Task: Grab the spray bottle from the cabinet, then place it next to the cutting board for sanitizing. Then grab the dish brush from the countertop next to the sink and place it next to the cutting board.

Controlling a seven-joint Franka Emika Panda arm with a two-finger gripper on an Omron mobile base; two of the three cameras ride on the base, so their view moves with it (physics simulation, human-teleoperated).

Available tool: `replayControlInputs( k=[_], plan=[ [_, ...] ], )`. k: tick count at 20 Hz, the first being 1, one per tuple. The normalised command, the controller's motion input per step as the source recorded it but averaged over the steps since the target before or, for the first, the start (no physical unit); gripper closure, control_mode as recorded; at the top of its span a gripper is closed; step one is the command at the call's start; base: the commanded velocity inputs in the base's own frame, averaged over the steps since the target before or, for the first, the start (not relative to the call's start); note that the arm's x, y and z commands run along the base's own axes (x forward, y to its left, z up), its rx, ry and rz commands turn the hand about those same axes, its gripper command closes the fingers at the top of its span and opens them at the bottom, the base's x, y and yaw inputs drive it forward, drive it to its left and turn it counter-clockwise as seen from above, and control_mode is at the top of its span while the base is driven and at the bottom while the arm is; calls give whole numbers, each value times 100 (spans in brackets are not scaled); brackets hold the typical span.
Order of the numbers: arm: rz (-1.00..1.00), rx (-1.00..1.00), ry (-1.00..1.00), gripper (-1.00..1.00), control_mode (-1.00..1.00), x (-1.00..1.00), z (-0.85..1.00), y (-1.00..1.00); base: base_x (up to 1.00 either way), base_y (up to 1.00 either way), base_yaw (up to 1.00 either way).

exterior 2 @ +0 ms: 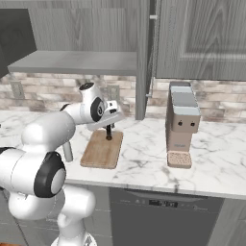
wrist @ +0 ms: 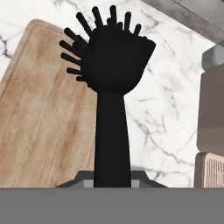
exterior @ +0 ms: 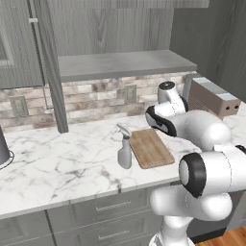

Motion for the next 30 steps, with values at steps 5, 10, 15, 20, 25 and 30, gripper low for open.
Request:
replayControlInputs(
  k=[5,10,15,20,25,30],
  plan=[
    [-1,0,11,100,-100,23,-40,-10,0,0,0],
    [-1,0,13,100,-100,7,-26,-23,0,0,0],
    [-1,0,12,100,-100,0,-25,-16,0,0,0],
    [-2,0,9,100,-100,0,-16,-24,0,0,0],
    [-4,0,5,100,-100,0,-14,-23,0,0,0],
    [-3,0,3,100,-100,0,-23,-25,0,0,0]
  ],
)
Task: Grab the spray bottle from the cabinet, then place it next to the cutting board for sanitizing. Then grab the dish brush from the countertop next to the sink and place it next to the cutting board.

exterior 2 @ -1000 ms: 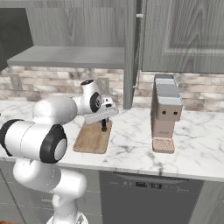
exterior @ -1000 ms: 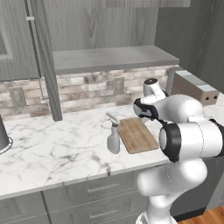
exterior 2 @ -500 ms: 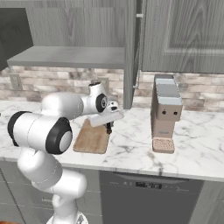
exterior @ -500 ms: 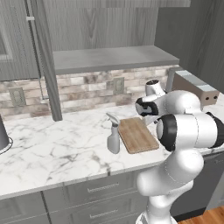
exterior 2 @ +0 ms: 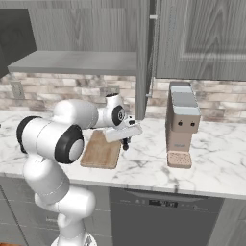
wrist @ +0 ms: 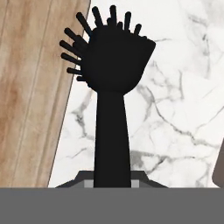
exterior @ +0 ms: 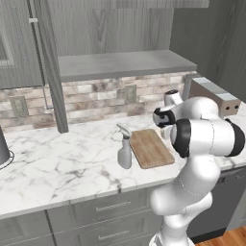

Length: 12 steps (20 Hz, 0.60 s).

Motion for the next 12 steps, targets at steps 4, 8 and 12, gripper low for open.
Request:
replayControlInputs(
  k=[4,8,12],
  plan=[
    [-2,0,10,100,-100,0,-35,0,0,0,0],
    [0,0,13,100,-100,0,-34,0,0,0,0],
    [0,0,10,100,-100,0,-29,0,0,0,0]
  ],
)
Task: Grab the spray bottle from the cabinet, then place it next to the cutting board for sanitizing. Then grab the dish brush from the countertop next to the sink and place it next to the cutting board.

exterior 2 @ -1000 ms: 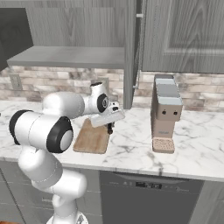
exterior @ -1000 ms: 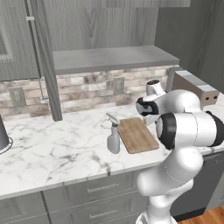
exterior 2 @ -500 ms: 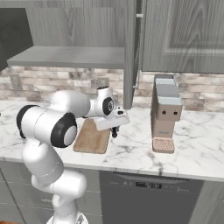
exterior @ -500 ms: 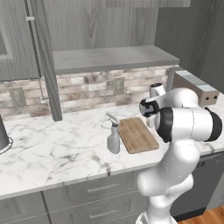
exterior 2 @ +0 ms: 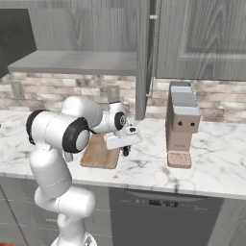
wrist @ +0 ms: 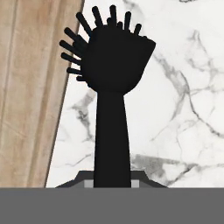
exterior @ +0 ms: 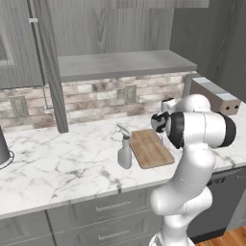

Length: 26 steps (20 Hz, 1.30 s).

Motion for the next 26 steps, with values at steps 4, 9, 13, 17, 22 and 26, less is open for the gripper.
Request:
replayControlInputs(
  k=[4,9,13,17,22,26],
  plan=[
    [0,0,6,100,-100,0,-22,0,0,0,0],
    [0,0,2,100,-100,0,-23,0,0,0,0],
    [0,0,0,100,-100,0,-20,0,0,0,0],
    [0,0,-3,100,-100,0,-22,0,0,0,0],
    [-11,0,-15,100,-100,0,-21,-3,0,0,0],
    [-11,0,-4,100,-100,0,-42,0,0,0,0]
  ],
)
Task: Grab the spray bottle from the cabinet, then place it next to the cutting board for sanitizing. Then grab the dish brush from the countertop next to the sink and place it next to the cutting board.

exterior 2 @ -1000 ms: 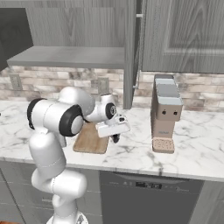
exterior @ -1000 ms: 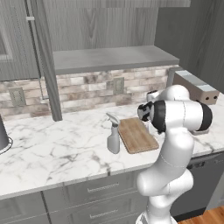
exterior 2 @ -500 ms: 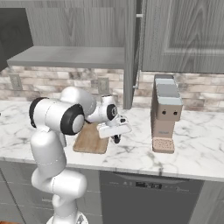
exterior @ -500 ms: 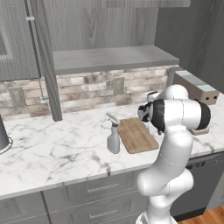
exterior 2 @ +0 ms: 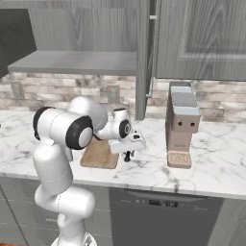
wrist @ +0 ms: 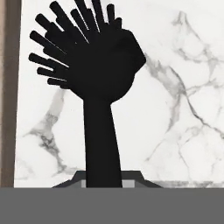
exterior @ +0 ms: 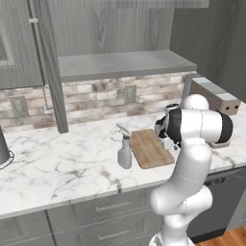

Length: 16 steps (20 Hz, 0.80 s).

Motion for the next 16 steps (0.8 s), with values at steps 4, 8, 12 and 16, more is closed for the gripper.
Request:
replayControlInputs(
  k=[4,8,12,16],
  plan=[
    [-10,0,0,100,-100,0,-42,0,0,0,0],
    [-9,0,-4,-100,-100,0,-11,0,0,0,0],
    [-6,0,-9,-100,-100,-2,0,0,0,0,0],
    [0,0,-22,-100,-100,-26,13,10,0,0,0]
  ],
)
